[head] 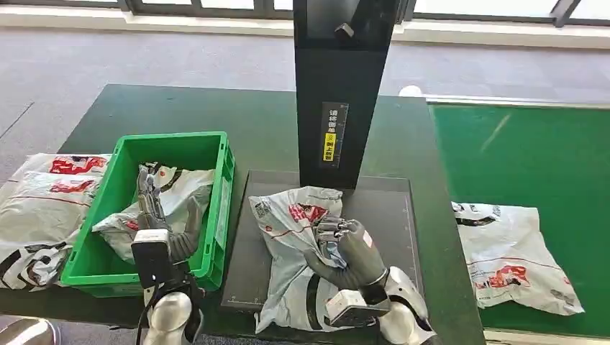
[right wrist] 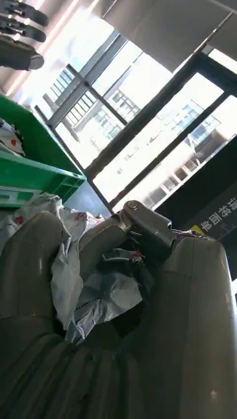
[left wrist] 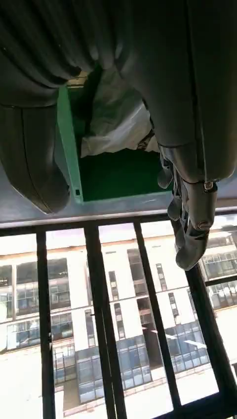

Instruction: Moved the parcel from conveyor to table for the left to box.

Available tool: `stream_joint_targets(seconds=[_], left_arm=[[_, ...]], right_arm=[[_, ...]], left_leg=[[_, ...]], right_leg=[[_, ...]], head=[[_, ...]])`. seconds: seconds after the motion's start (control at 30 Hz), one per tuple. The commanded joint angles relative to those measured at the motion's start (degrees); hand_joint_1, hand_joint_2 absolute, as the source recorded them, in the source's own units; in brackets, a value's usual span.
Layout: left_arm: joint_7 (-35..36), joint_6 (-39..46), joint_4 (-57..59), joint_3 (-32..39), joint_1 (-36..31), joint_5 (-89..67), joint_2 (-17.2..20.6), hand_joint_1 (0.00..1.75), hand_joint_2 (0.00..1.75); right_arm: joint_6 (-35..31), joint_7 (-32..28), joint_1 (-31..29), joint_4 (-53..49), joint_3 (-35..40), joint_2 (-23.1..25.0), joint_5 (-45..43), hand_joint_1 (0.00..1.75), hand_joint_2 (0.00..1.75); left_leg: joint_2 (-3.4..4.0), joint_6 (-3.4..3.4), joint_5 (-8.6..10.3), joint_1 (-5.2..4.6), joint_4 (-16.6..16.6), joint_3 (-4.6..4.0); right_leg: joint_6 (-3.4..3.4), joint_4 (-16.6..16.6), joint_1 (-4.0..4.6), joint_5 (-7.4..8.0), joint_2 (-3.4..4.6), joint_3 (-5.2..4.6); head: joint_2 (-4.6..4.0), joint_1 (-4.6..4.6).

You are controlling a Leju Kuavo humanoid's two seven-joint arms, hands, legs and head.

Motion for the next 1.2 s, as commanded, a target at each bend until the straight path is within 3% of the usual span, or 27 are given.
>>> stream_joint_targets(seconds=[0.03,0.2,0.53,1.2], left_arm=[[0.06,-0.24,1.12,4.42,-1.13,-0.65,-3.7,0.0,1.75],[0.06,-0.47,1.08,4.24,-0.74,-1.06,-3.89,0.0,1.75],[0.06,0.1,0.88,4.15,-0.52,-1.15,-3.89,0.0,1.75],[0.06,0.13,0.86,4.12,-0.47,-1.17,-3.89,0.0,1.75]], right_arm=[[-1.57,0.09,-1.57,8.35,-9.52,4.83,8.21,0.0,0.0],[-3.25,0.09,-1.59,10.71,-15.04,8.18,15.57,0.0,0.0],[-5.66,0.09,-1.16,9.08,-19.73,10.57,18.69,0.0,0.0],[-5.87,0.09,-1.13,8.71,-20.06,10.74,18.55,0.0,0.0]], left_leg=[[0.06,0.0,0.0,-0.02,-0.16,0.22],[0.08,0.0,-0.01,0.01,-0.1,0.16],[0.06,0.01,-0.02,0.01,-0.08,0.14],[0.04,0.01,-0.02,0.0,-0.05,0.1]], right_leg=[[-0.05,-0.18,0.0,0.01,-0.03,0.22],[-0.04,-0.13,0.02,0.0,0.0,0.16],[-0.03,-0.12,0.03,-0.01,-0.01,0.16],[-0.03,-0.08,0.01,-0.01,-0.01,0.11]], head=[[-0.02,0.0],[-0.02,0.0],[-0.02,0.0],[-0.02,0.0]])
